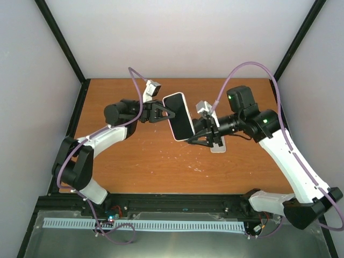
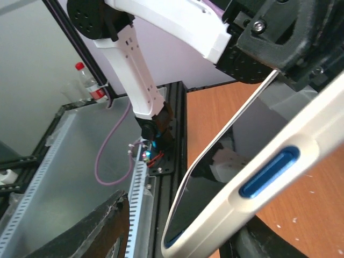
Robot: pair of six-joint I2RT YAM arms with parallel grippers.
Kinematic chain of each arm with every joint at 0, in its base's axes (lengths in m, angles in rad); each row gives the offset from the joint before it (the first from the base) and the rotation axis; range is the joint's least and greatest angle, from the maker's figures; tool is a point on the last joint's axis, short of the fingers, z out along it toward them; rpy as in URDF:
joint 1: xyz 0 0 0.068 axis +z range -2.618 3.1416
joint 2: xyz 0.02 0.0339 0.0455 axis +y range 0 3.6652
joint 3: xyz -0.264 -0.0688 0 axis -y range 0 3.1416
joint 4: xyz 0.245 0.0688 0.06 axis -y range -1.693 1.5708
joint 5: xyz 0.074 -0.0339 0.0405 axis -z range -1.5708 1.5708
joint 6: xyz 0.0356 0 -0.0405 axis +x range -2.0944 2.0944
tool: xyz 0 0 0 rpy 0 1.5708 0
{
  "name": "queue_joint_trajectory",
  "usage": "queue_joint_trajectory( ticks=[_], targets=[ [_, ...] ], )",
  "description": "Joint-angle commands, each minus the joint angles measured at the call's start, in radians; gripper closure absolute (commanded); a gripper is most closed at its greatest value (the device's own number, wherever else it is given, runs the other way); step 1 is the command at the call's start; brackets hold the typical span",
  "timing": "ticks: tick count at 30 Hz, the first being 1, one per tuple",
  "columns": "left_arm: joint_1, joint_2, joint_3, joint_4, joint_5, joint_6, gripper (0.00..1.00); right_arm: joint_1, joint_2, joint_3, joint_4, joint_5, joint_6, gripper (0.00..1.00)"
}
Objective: Take the phone out of the phone case
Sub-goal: Adjust the phone, then remove the phone case from the phone.
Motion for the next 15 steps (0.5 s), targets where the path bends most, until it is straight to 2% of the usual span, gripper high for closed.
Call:
queue_joint_trajectory(
  ticks=[1,5,9,12,15],
  targets=[
    [0.011,-0.071,-0.021,-0.124,-0.050,0.258,1.00,0.022,-0.107,-0.003,0.103,0.016,0.036,0.54],
    [0.015,-0.183,-0.051,-0.355,-0.134,0.444,1.00,-0.084,-0.117,-0.033,0.139,-0.047,0.125,0.50],
    [0.015,-0.312,-0.074,-0.660,-0.320,0.644,1.00,-0.234,-0.119,-0.122,0.266,-0.218,0.268,0.44],
    [0.016,-0.365,-0.106,-0.675,-0.420,0.646,1.00,-0.268,-0.113,-0.183,0.436,-0.272,0.409,0.46],
    [0.015,-0.358,-0.109,-0.663,-0.434,0.621,1.00,-0.268,-0.106,-0.215,0.581,-0.294,0.510,0.49]
  ],
)
